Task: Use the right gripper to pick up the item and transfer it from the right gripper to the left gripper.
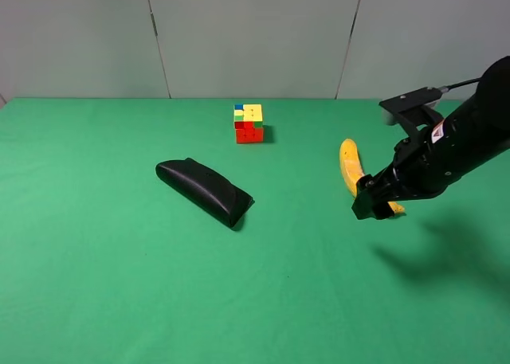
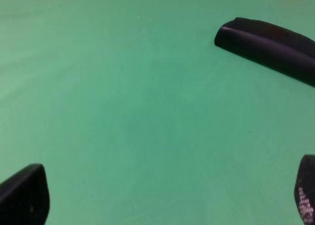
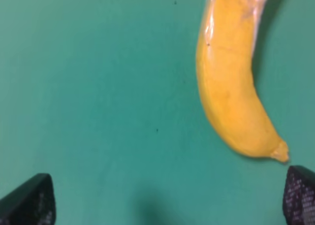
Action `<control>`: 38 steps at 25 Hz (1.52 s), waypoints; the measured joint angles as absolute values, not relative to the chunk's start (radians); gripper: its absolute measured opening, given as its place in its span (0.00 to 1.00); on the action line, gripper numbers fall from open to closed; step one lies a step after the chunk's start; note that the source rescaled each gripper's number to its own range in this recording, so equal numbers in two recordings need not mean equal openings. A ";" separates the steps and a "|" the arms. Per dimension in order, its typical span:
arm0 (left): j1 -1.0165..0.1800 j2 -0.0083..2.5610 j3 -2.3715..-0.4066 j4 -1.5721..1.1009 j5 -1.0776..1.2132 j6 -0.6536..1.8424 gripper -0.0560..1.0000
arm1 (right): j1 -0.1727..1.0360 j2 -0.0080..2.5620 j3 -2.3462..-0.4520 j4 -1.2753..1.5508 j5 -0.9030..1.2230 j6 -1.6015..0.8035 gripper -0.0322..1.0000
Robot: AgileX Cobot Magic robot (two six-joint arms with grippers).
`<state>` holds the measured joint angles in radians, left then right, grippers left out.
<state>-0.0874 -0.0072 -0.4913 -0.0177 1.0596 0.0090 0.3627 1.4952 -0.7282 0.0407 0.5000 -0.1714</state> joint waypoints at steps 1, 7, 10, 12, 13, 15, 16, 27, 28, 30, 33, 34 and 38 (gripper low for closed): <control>-0.087 -0.007 -0.491 -0.018 1.060 0.009 1.00 | 0.363 1.518 -0.735 0.037 0.498 -0.171 1.00; -0.087 -0.007 -0.491 -0.018 1.060 0.009 1.00 | 0.363 1.624 -0.789 0.000 0.488 -0.172 1.00; -0.087 -0.007 -0.491 -0.018 1.060 0.009 1.00 | 0.360 1.663 -0.811 -0.021 0.485 -0.172 1.00; -0.087 -0.007 -0.491 -0.018 1.060 0.009 1.00 | 0.348 1.688 -0.827 -0.025 0.485 -0.174 1.00; -0.087 -0.007 -0.491 -0.018 1.060 0.009 1.00 | 0.339 1.698 -0.833 -0.027 0.485 -0.174 1.00; -0.087 -0.007 -0.491 -0.018 1.060 0.009 1.00 | 0.320 1.717 -0.839 -0.029 0.481 -0.174 1.00; -0.087 -0.007 -0.491 -0.018 1.060 0.009 1.00 | 0.313 1.722 -0.841 -0.030 0.480 -0.174 1.00; -0.087 -0.007 -0.491 -0.018 1.060 0.009 1.00 | 0.282 1.794 -0.841 -0.031 0.431 -0.174 1.00; -0.087 -0.007 -0.491 -0.018 1.060 0.009 1.00 | 0.282 1.797 -0.841 -0.032 0.421 -0.175 1.00; -0.087 -0.007 -0.491 -0.018 1.060 0.009 1.00 | 0.282 1.797 -0.841 -0.038 0.408 -0.175 1.00; -0.087 -0.007 -0.491 -0.018 1.060 0.009 1.00 | 0.282 1.797 -0.841 -0.042 0.388 -0.175 1.00; -0.087 -0.007 -0.491 -0.018 1.060 0.009 1.00 | 0.282 1.797 -0.841 -0.042 0.384 -0.175 1.00; -0.087 -0.007 -0.491 -0.018 1.060 0.009 1.00 | 0.272 1.797 -0.841 -0.043 0.371 -0.175 1.00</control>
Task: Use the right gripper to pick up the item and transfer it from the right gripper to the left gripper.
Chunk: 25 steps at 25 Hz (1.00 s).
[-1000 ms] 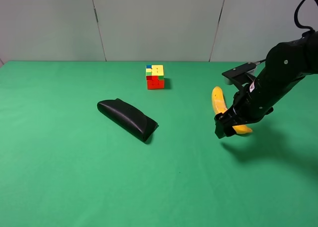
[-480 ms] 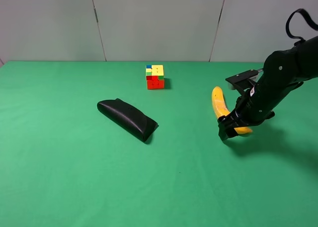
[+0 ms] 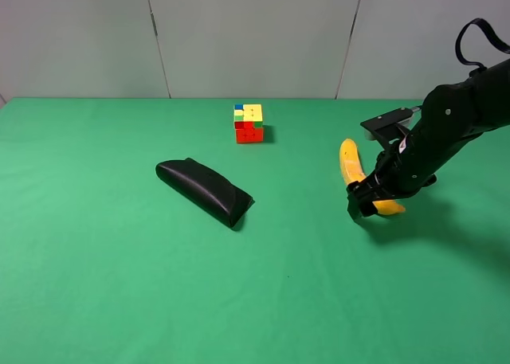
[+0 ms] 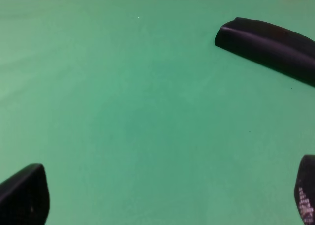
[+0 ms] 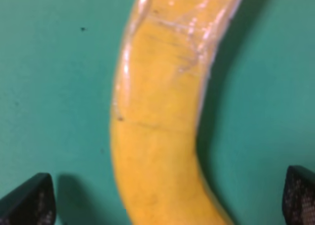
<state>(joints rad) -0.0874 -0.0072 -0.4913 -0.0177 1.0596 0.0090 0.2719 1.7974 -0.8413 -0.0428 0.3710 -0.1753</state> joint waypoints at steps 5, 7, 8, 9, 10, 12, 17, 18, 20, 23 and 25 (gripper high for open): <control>-0.087 -0.007 -0.491 -0.019 1.060 0.009 1.00 | 0.258 1.797 -0.841 -0.043 0.370 -0.175 1.00; -0.087 -0.007 -0.491 -0.019 1.060 0.009 1.00 | 0.258 1.797 -0.841 -0.042 0.370 -0.175 1.00; -0.087 -0.007 -0.491 -0.019 1.060 0.009 1.00 | 0.258 1.797 -0.841 -0.042 0.370 -0.175 1.00; -0.087 -0.007 -0.491 -0.019 1.060 0.009 1.00 | 0.258 1.797 -0.841 -0.042 0.370 -0.175 1.00; -0.087 -0.007 -0.491 -0.019 1.060 0.009 1.00 | 0.258 1.797 -0.841 -0.041 0.370 -0.175 1.00; -0.087 -0.007 -0.491 -0.019 1.060 0.009 1.00 | 0.258 1.797 -0.841 -0.037 0.370 -0.175 1.00; -0.087 -0.007 -0.491 -0.019 1.060 0.009 1.00 | 0.258 1.797 -0.841 -0.025 0.370 -0.176 1.00; -0.087 -0.007 -0.491 -0.019 1.060 0.009 1.00 | 0.258 1.797 -0.841 -0.022 0.370 -0.176 1.00; -0.087 -0.007 -0.491 -0.019 1.060 0.009 1.00 | 0.258 1.797 -0.841 -0.018 0.370 -0.176 1.00; -0.087 -0.007 -0.491 -0.019 1.060 0.009 1.00 | 0.258 1.797 -0.841 -0.015 0.369 -0.176 1.00; -0.087 -0.007 -0.491 -0.019 1.060 0.009 1.00 | 0.258 1.797 -0.841 -0.015 0.369 -0.176 1.00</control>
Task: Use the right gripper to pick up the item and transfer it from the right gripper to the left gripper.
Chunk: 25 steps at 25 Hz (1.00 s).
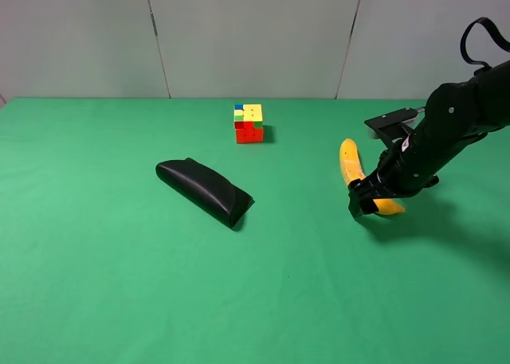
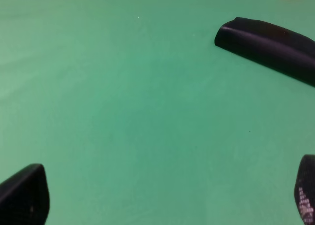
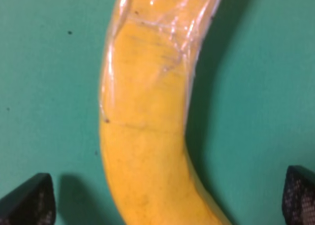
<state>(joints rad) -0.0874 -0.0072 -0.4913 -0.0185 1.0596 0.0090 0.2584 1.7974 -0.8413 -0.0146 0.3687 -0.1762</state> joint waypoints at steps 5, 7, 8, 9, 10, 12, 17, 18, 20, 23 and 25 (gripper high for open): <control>-0.087 -0.007 -0.491 -0.019 1.060 0.009 1.00 | 0.258 1.797 -0.841 -0.007 0.368 -0.176 1.00; -0.087 -0.007 -0.491 -0.019 1.060 0.009 1.00 | 0.258 1.797 -0.841 0.000 0.368 -0.176 1.00; -0.087 -0.007 -0.491 -0.019 1.060 0.009 1.00 | 0.258 1.797 -0.841 0.000 0.368 -0.176 1.00; -0.087 -0.007 -0.491 -0.019 1.060 0.009 1.00 | 0.258 1.799 -0.841 0.000 0.368 -0.176 1.00; -0.087 -0.007 -0.491 -0.019 1.060 0.009 1.00 | 0.258 1.804 -0.841 0.000 0.367 -0.178 1.00; -0.087 -0.007 -0.491 -0.019 1.060 0.009 1.00 | 0.258 1.821 -0.841 0.026 0.367 -0.184 1.00; -0.087 -0.007 -0.491 -0.019 1.060 0.009 1.00 | 0.258 1.830 -0.845 0.068 0.368 -0.224 1.00; -0.087 -0.007 -0.491 -0.019 1.060 0.009 1.00 | 0.258 1.830 -0.845 0.069 0.368 -0.230 1.00; -0.087 -0.007 -0.491 -0.019 1.060 0.009 1.00 | 0.258 1.830 -0.845 0.070 0.368 -0.233 1.00; -0.087 -0.007 -0.491 -0.019 1.060 0.009 1.00 | 0.258 1.830 -0.845 0.071 0.368 -0.233 1.00; -0.087 -0.007 -0.491 -0.019 1.060 0.009 1.00 | 0.258 1.830 -0.845 0.071 0.367 -0.234 0.92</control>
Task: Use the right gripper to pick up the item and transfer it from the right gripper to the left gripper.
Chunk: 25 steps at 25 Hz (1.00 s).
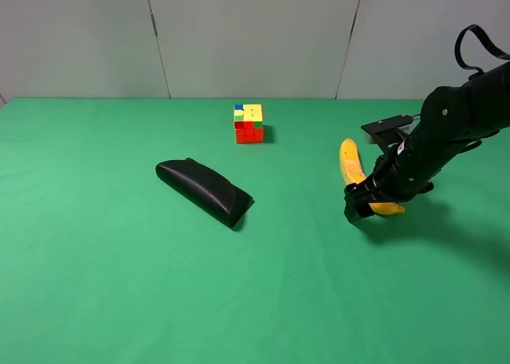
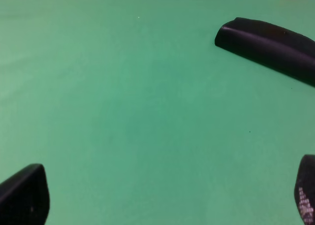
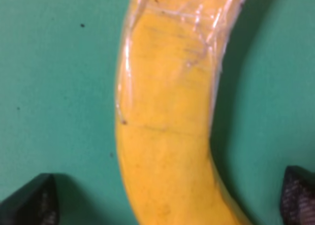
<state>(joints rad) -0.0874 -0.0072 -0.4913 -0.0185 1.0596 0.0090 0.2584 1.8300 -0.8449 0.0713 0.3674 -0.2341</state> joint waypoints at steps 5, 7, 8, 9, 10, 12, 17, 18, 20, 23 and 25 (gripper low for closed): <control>-0.087 -0.007 -0.491 -0.019 1.060 0.009 1.00 | 0.258 1.832 -0.845 0.063 0.367 -0.234 0.33; -0.087 -0.007 -0.491 -0.019 1.060 0.009 1.00 | 0.258 1.832 -0.845 0.058 0.367 -0.234 0.09; -0.087 -0.007 -0.491 -0.019 1.060 0.009 1.00 | 0.258 1.832 -0.845 0.057 0.367 -0.234 0.03; -0.087 -0.007 -0.491 -0.019 1.060 0.009 1.00 | 0.258 1.832 -0.845 0.055 0.367 -0.234 0.03; -0.087 -0.007 -0.491 -0.019 1.060 0.009 1.00 | 0.258 1.832 -0.845 0.052 0.367 -0.234 0.03; -0.087 -0.007 -0.491 -0.019 1.060 0.009 1.00 | 0.258 1.832 -0.845 0.050 0.367 -0.234 0.03; -0.087 -0.007 -0.491 -0.019 1.060 0.009 1.00 | 0.258 1.832 -0.845 0.048 0.367 -0.234 0.03; -0.087 -0.007 -0.491 -0.019 1.060 0.009 1.00 | 0.258 1.832 -0.845 0.047 0.367 -0.234 0.03; -0.087 -0.007 -0.491 -0.019 1.060 0.009 1.00 | 0.258 1.832 -0.845 0.047 0.367 -0.234 0.03; -0.087 -0.007 -0.491 -0.019 1.060 0.009 1.00 | 0.258 1.824 -0.845 0.042 0.373 -0.235 0.03; -0.087 -0.007 -0.491 -0.019 1.060 0.009 1.00 | 0.258 1.811 -0.845 0.040 0.385 -0.236 0.03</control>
<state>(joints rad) -0.0874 -0.0072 -0.4913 -0.0185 1.0596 0.0090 0.2584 1.8109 -0.8449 0.0402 0.3849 -0.2362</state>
